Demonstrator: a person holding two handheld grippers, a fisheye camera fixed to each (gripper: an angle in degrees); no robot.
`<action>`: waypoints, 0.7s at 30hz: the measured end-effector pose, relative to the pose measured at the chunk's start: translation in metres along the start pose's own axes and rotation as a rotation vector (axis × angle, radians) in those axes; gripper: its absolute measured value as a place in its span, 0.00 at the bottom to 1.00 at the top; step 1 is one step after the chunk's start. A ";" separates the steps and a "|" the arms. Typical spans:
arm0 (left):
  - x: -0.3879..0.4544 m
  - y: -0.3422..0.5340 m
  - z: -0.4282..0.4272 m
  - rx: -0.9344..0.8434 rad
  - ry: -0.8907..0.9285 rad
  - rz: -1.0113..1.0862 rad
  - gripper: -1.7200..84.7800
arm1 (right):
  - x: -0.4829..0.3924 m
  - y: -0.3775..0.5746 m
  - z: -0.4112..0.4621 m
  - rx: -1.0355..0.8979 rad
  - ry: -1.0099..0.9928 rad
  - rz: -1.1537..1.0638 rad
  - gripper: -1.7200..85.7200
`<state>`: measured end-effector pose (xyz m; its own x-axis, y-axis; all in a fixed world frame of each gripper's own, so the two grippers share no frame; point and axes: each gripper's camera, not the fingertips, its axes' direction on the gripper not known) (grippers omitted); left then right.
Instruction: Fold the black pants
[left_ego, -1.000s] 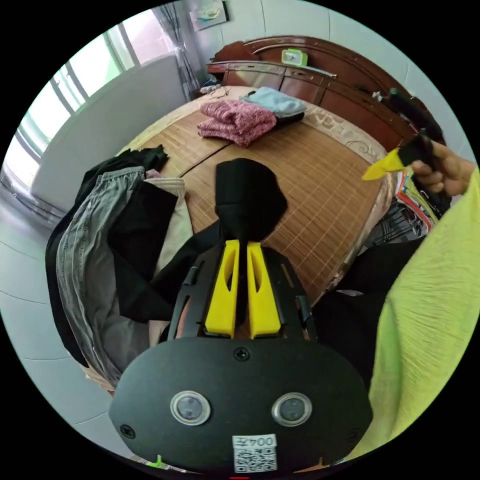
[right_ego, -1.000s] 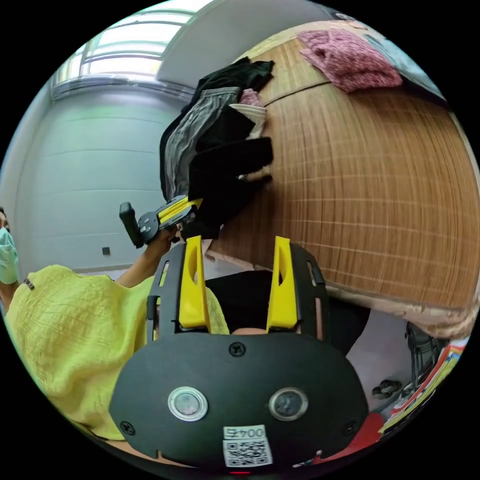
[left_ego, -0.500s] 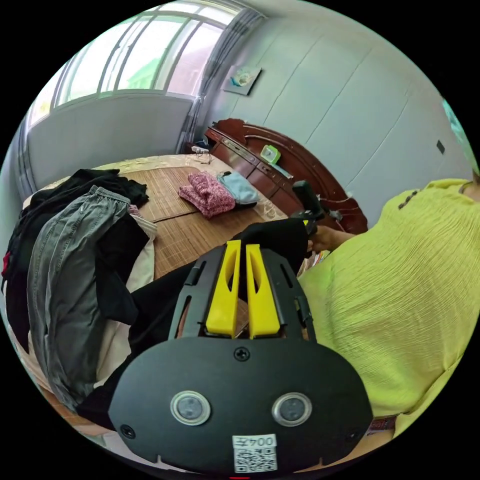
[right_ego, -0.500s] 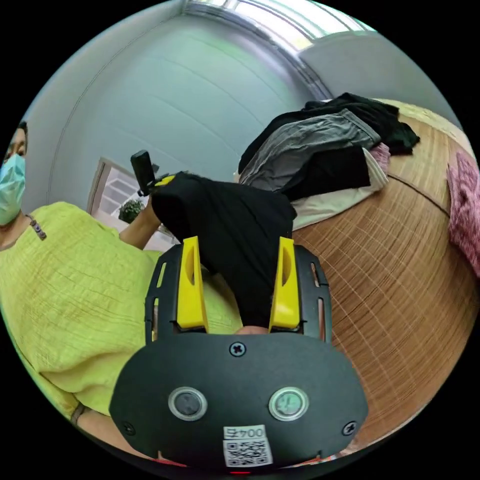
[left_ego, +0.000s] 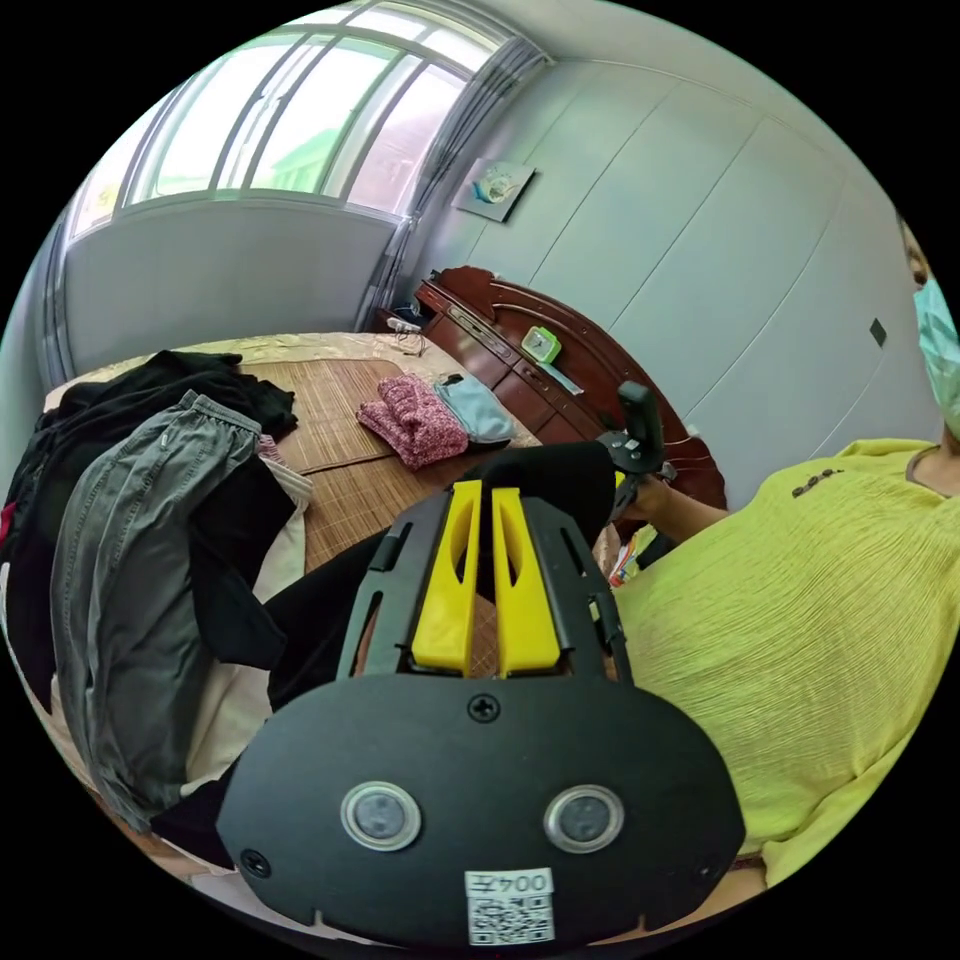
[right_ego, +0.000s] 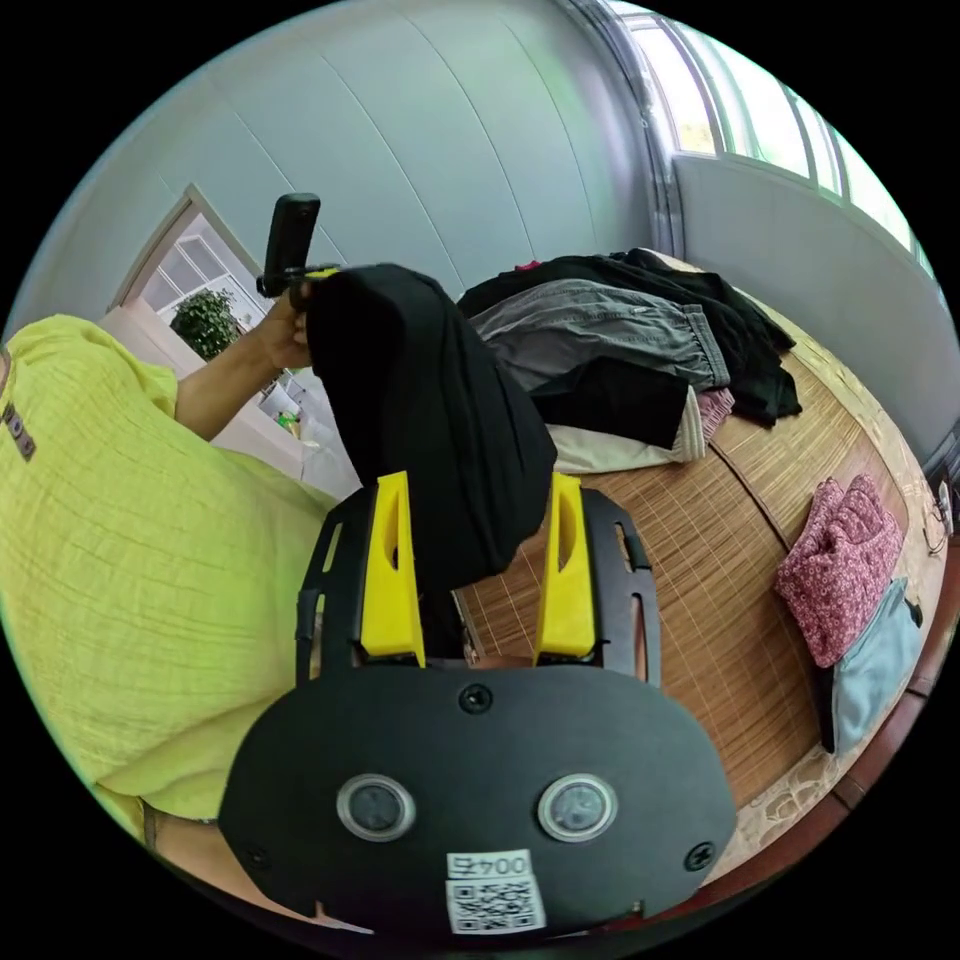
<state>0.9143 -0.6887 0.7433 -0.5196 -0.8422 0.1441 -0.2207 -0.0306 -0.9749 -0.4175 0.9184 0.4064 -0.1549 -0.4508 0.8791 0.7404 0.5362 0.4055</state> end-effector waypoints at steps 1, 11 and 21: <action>-0.003 -0.001 -0.002 0.011 0.018 -0.021 0.03 | -0.001 -0.004 0.013 -0.035 0.021 -0.011 0.23; -0.019 -0.013 -0.019 0.021 0.036 -0.079 0.03 | 0.004 -0.048 0.109 -0.130 0.060 -0.010 0.26; -0.013 -0.024 -0.034 0.009 0.062 -0.017 0.03 | 0.060 -0.127 0.176 -0.303 0.460 -0.119 0.16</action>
<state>0.8977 -0.6588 0.7703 -0.5662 -0.8064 0.1705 -0.2227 -0.0494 -0.9736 -0.6363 0.9493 0.4517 0.0024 -0.7969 0.6041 0.9003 0.2647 0.3455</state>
